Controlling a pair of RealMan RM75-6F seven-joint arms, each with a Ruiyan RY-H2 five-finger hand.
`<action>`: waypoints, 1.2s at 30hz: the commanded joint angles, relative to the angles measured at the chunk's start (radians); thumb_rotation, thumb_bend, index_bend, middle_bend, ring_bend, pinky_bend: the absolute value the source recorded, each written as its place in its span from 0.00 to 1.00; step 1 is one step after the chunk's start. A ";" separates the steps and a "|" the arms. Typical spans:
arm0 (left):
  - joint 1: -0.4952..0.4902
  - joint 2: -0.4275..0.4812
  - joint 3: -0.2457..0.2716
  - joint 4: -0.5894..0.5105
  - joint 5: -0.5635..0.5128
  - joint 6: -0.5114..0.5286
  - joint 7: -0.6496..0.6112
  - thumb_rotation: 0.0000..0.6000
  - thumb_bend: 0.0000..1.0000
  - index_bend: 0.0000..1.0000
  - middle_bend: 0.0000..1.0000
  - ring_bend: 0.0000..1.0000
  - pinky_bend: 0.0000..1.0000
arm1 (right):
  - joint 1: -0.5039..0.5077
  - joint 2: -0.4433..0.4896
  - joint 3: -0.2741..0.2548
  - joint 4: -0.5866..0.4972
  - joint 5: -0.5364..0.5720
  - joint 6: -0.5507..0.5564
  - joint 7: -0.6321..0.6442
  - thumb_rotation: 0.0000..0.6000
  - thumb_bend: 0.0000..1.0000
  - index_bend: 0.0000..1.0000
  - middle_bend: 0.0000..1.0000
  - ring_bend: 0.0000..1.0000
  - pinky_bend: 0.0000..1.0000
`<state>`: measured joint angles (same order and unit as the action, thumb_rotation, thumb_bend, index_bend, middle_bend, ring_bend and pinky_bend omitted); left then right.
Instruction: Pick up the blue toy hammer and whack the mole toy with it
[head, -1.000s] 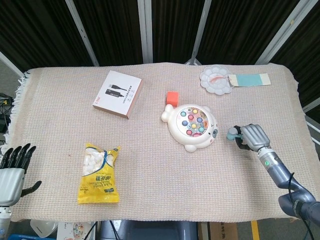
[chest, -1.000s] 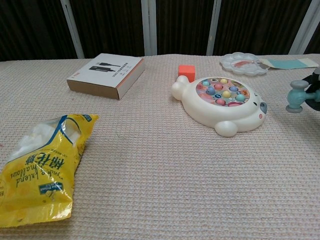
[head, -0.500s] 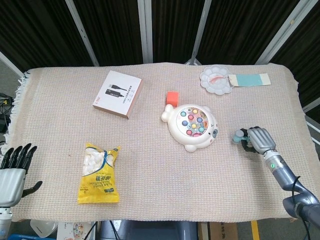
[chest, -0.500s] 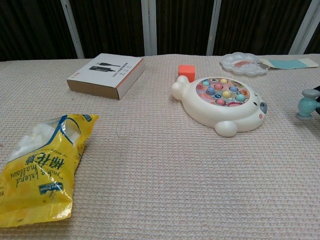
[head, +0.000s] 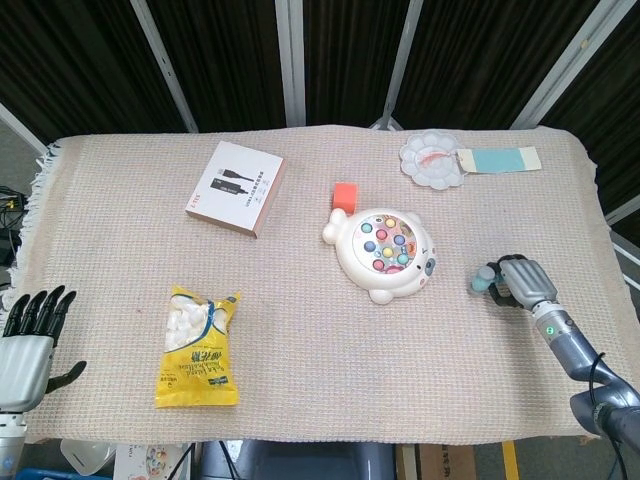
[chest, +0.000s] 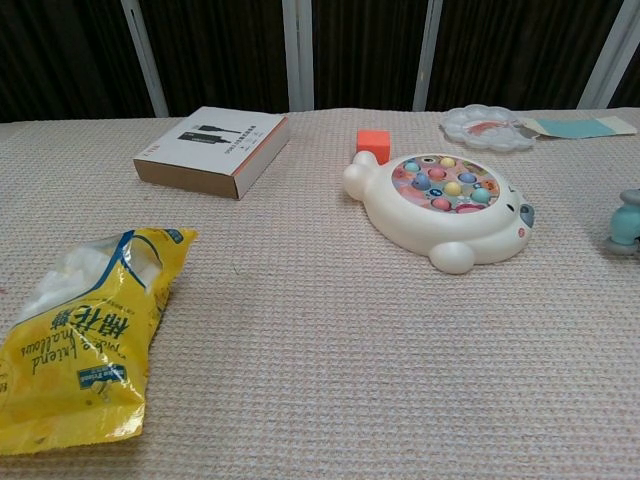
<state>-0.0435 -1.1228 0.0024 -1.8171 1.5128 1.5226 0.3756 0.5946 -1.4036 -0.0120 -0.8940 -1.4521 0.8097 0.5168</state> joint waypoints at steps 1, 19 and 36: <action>0.000 0.000 0.000 0.000 0.000 0.000 0.000 1.00 0.15 0.00 0.00 0.00 0.00 | 0.001 0.003 0.002 -0.005 0.004 -0.008 -0.009 1.00 0.54 0.48 0.47 0.23 0.17; -0.005 -0.001 -0.006 -0.002 -0.005 -0.011 0.004 1.00 0.15 0.00 0.00 0.00 0.00 | 0.000 0.038 0.024 -0.063 0.039 -0.050 -0.067 1.00 0.35 0.42 0.42 0.18 0.11; -0.005 -0.001 -0.008 0.001 -0.004 -0.011 0.000 1.00 0.15 0.00 0.00 0.00 0.00 | -0.002 0.070 0.033 -0.113 0.059 -0.079 -0.126 1.00 0.35 0.24 0.33 0.09 0.03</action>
<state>-0.0489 -1.1240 -0.0050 -1.8166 1.5087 1.5114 0.3758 0.5889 -1.3419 0.0215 -0.9975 -1.3978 0.7426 0.4027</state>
